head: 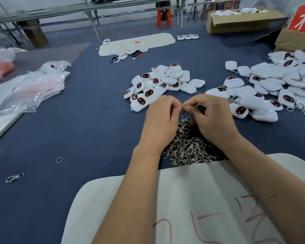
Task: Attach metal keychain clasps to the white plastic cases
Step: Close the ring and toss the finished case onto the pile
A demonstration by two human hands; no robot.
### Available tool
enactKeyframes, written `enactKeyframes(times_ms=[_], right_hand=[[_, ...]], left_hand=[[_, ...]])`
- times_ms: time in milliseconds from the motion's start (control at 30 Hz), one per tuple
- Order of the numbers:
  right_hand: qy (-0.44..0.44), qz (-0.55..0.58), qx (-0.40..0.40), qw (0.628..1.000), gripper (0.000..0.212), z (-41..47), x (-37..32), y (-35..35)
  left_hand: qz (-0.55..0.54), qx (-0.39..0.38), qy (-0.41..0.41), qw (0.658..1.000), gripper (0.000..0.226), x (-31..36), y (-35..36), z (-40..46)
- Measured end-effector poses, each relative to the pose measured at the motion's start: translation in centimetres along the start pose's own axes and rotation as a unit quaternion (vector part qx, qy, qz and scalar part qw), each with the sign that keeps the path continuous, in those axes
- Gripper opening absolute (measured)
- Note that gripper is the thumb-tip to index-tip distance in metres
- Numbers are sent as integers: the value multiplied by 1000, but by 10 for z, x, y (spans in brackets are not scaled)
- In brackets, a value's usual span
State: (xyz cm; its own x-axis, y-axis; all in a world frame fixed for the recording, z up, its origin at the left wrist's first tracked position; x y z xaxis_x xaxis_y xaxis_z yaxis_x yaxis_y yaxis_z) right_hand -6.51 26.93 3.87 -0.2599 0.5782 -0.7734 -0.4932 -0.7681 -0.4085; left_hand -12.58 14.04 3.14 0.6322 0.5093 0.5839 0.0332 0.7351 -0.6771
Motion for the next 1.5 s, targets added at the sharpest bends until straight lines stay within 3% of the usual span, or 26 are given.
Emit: enactKeyframes(times_ms=[400, 667, 1067, 1500], right_hand=[[78, 98, 2, 992, 4, 2, 22, 2], [79, 163, -5, 983, 16, 0, 23, 2], [81, 228, -6, 970, 11, -1, 22, -1], [61, 95, 9, 994, 11, -1, 20, 1]], left_hand=[[7, 25, 24, 999, 13, 10, -3, 2], [-9, 24, 15, 1000, 17, 8, -3, 2], [-27, 26, 30, 999, 14, 16, -6, -2], [8, 10, 13, 1000, 14, 9, 0, -1]])
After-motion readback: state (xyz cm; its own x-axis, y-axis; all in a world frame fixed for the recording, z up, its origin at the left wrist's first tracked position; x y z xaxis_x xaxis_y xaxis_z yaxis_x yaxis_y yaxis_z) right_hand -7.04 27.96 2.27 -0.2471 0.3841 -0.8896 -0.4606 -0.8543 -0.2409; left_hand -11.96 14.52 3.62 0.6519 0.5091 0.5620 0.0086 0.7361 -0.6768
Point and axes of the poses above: each hand's wrist, its own z-axis towards the middle knuckle, its own y-axis out of the palm, x = y × z, the point moved 10 cm from there along z, towards the middle knuckle, and after that the axes turned 10 degrees about z, right-handed, at the moved point
